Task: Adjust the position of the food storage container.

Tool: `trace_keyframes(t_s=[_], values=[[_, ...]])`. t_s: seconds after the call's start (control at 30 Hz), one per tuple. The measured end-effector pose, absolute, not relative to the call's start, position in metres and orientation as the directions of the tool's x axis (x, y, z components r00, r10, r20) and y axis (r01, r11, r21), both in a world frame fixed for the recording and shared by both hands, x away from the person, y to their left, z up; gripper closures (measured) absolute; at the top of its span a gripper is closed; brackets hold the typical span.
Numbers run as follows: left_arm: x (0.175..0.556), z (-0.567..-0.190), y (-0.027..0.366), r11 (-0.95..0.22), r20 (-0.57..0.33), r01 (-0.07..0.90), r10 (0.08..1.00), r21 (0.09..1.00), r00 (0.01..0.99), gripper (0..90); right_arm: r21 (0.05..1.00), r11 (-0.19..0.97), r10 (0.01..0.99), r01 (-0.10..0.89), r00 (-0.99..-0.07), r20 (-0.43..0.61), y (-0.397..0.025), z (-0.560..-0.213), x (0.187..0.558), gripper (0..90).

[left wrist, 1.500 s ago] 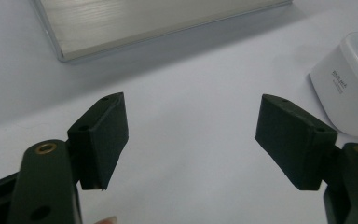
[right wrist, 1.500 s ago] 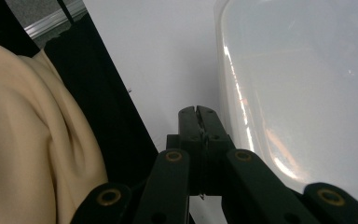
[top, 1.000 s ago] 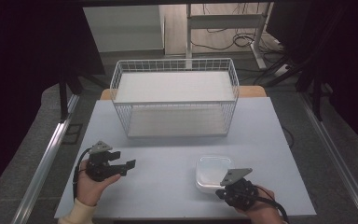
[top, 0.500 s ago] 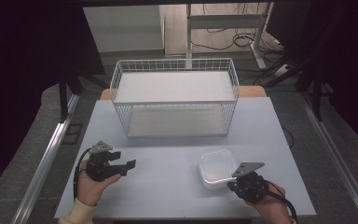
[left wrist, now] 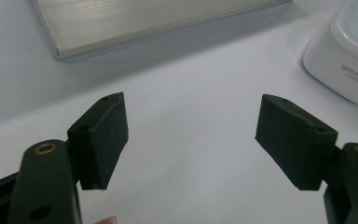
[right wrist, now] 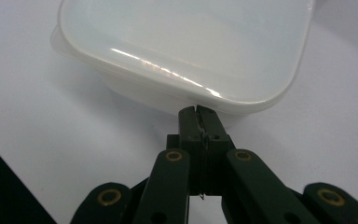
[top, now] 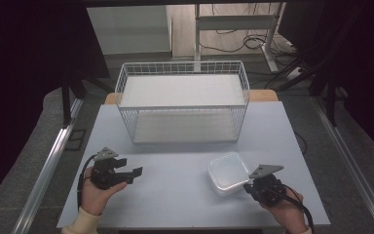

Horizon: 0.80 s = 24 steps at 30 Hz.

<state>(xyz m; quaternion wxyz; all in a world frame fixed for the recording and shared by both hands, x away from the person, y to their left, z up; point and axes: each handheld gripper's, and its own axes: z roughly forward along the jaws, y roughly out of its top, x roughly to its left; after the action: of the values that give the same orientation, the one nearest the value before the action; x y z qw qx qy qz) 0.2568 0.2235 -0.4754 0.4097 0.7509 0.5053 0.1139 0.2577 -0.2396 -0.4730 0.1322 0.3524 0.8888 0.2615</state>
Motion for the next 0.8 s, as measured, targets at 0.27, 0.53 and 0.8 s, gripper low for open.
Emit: trace_keyframes(t_s=[0.27, 0.53, 0.8], values=[[0.257, -0.477, 0.222, -0.159, -0.243, 0.668, 0.851, 0.727, 0.466, 25.2, 0.563, 0.599, 0.716, 0.569, -0.695, -0.06, -0.241, -0.474, 0.268, 89.9], [0.257, -0.476, 0.223, -0.156, -0.242, 0.665, 0.851, 0.73, 0.466, 25.2, 0.581, 0.593, 0.716, 0.557, -0.696, -0.063, -0.243, -0.467, 0.265, 89.9], [0.258, -0.477, 0.222, -0.159, -0.241, 0.668, 0.852, 0.727, 0.465, 25.2, 0.639, 0.565, 0.732, 0.522, -0.674, -0.097, -0.244, -0.432, 0.279, 89.9]])
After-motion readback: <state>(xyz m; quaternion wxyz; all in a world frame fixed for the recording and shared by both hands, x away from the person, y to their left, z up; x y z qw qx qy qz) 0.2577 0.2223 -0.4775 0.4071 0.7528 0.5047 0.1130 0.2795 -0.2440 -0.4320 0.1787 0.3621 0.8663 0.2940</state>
